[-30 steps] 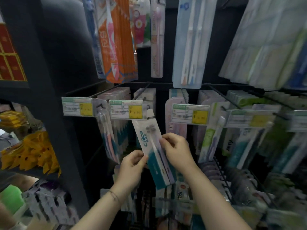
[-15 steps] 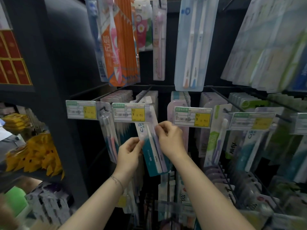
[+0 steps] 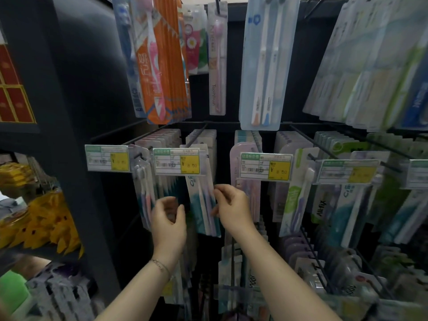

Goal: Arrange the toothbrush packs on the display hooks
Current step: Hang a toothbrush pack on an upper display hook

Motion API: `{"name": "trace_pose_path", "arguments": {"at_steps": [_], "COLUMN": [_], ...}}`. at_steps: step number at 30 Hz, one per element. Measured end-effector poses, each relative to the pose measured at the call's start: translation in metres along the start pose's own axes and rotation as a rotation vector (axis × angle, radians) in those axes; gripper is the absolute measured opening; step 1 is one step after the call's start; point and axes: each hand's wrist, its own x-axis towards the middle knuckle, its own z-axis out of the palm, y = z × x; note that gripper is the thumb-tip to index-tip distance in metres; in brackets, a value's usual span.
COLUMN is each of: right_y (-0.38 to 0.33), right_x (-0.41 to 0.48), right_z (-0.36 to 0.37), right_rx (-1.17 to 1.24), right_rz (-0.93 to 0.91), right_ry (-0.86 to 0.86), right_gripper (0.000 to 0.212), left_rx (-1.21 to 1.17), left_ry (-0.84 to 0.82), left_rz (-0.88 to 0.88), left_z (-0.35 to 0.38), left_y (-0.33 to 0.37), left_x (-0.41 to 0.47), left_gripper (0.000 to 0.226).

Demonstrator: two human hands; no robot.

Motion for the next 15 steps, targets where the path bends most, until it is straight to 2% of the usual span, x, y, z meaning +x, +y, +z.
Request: {"name": "trace_pose_path", "arguments": {"at_steps": [4,7,9,12,15], "right_y": [0.016,0.031,0.042,0.051,0.057], "right_x": [-0.004,-0.007,-0.009,-0.010,-0.008], "right_z": [-0.018,-0.038,-0.049,-0.058,-0.062], "right_rx": [-0.006,-0.097,-0.116,-0.132,-0.145], "right_rz": [-0.019,-0.049,-0.019,0.026,0.057], "right_ry": [0.060,0.238,0.358,0.368,0.282], "right_gripper": [0.020,0.016,0.019,0.036,0.047], "left_rx": [0.116,0.189,0.196,0.197,0.212], "left_ry": [-0.034,-0.159,-0.249,-0.393,-0.493], "left_rz": [0.241,0.426,0.473,0.407,0.218], "left_z": [0.002,0.016,0.028,0.048,0.067], "left_y": [0.007,0.017,0.021,0.026,0.028], "left_x": [-0.007,-0.014,-0.017,-0.019,-0.017], "left_gripper": [0.020,0.025,0.028,0.038,0.050]}}
